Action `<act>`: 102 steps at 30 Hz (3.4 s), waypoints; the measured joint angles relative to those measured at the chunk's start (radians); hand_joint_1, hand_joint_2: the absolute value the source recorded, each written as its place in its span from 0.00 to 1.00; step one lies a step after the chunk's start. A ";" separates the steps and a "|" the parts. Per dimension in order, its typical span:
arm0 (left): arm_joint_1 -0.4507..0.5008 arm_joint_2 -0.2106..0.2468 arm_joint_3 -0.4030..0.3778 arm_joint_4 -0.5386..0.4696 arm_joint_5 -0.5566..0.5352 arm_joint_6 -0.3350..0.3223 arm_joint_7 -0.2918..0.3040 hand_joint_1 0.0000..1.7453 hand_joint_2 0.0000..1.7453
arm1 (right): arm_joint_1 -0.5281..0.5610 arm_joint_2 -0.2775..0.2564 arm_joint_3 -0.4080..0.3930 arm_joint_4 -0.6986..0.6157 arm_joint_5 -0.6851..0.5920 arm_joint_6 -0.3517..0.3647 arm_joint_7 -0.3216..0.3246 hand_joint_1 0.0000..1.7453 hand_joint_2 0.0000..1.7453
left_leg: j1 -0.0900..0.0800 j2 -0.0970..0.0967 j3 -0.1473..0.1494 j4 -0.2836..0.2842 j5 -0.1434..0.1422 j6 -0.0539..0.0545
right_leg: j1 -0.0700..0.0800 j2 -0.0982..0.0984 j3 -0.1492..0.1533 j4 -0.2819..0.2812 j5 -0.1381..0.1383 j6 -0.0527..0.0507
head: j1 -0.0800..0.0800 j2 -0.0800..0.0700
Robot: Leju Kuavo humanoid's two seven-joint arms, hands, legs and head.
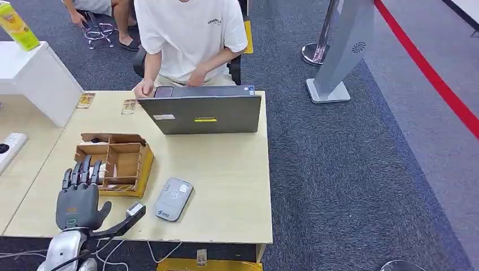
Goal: Pass the card to the sensor for recognition and then transmit it.
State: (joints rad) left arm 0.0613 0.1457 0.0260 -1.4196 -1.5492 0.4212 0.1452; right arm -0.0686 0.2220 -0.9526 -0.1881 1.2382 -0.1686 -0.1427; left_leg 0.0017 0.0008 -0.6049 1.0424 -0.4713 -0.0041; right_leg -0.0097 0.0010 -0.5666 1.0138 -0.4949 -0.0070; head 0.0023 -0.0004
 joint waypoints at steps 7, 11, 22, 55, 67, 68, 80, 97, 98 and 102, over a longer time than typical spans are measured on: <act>-0.108 0.019 -0.079 0.105 0.000 0.006 0.045 0.00 1.00 | -0.001 0.000 0.005 0.000 0.014 0.001 0.005 0.00 0.00 | 0.000 0.000 0.000 0.000 0.001 0.000 | 0.000 0.000 0.001 0.000 0.000 0.000 | 0.000 0.000; -0.135 0.024 -0.101 0.144 0.000 0.005 0.051 0.00 1.00 | -0.001 0.000 0.010 0.000 0.014 0.001 0.007 0.00 0.00 | 0.000 0.000 0.000 0.000 0.001 0.001 | 0.000 0.000 0.000 0.000 0.000 0.000 | 0.000 0.000; -0.167 0.031 -0.149 0.198 0.000 0.017 0.047 0.00 1.00 | -0.001 0.000 0.019 0.000 0.028 0.001 0.007 0.00 0.00 | 0.000 0.000 0.000 0.000 0.001 0.001 | 0.000 0.000 0.000 0.000 0.000 0.000 | 0.000 0.000; -0.170 0.018 -0.193 0.221 0.000 -0.005 -0.021 1.00 1.00 | -0.001 0.000 0.019 0.000 0.028 0.001 0.007 0.00 0.00 | 0.000 0.000 0.000 0.000 0.001 0.001 | 0.000 0.000 0.000 0.000 0.000 0.000 | -0.001 0.000; -0.169 0.018 -0.189 0.221 0.000 -0.007 0.040 1.00 1.00 | -0.001 0.000 0.019 0.000 0.031 0.000 0.015 0.00 0.00 | 0.000 0.000 0.000 0.000 0.001 0.001 | 0.000 0.000 0.000 0.000 0.000 0.000 | -0.001 0.000; -0.169 0.018 -0.187 0.221 0.000 -0.005 0.031 1.00 1.00 | 0.000 0.000 0.019 0.000 0.031 0.000 0.015 0.00 0.00 | 0.000 0.000 0.000 0.000 0.001 0.001 | 0.000 0.000 0.000 0.000 0.000 0.000 | -0.001 0.000; -0.095 0.018 -0.184 0.064 0.000 -0.053 0.054 0.00 1.00 | 0.000 0.000 0.015 0.000 0.010 -0.014 0.009 0.00 0.00 | 0.000 0.000 0.000 0.000 0.001 0.001 | 0.000 0.000 0.000 0.000 0.000 0.000 | 0.000 0.000; -0.036 0.020 -0.199 -0.108 0.000 -0.118 0.052 0.00 1.00 | 0.000 0.000 -0.005 0.000 -0.005 -0.016 0.001 0.00 0.00 | 0.000 0.000 0.000 0.000 0.001 0.001 | 0.000 0.000 0.000 0.000 0.000 0.000 | 0.000 0.000; -0.036 0.020 -0.199 -0.108 0.000 -0.118 0.052 0.00 1.00 | 0.000 0.000 -0.005 0.000 -0.005 -0.016 0.001 0.00 0.00 | 0.000 0.000 0.000 0.000 0.001 0.001 | 0.000 0.000 0.000 0.000 0.000 0.000 | 0.000 0.000; -0.036 0.020 -0.199 -0.108 0.000 -0.118 0.052 0.00 1.00 | 0.000 0.000 -0.005 0.000 -0.005 -0.016 0.001 0.00 0.00 | 0.000 0.000 0.000 0.000 0.001 0.001 | 0.000 0.000 0.000 0.000 0.000 0.000 | 0.000 0.000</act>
State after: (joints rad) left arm 0.0255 0.1656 -0.1728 -1.5278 -1.5492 0.3033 0.1972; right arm -0.0684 0.2220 -0.9571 -0.1877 1.2337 -0.1843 -0.1419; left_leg 0.0015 0.0007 -0.6053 1.0424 -0.4705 -0.0035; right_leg -0.0097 0.0011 -0.5661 1.0139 -0.4945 -0.0069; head 0.0023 -0.0004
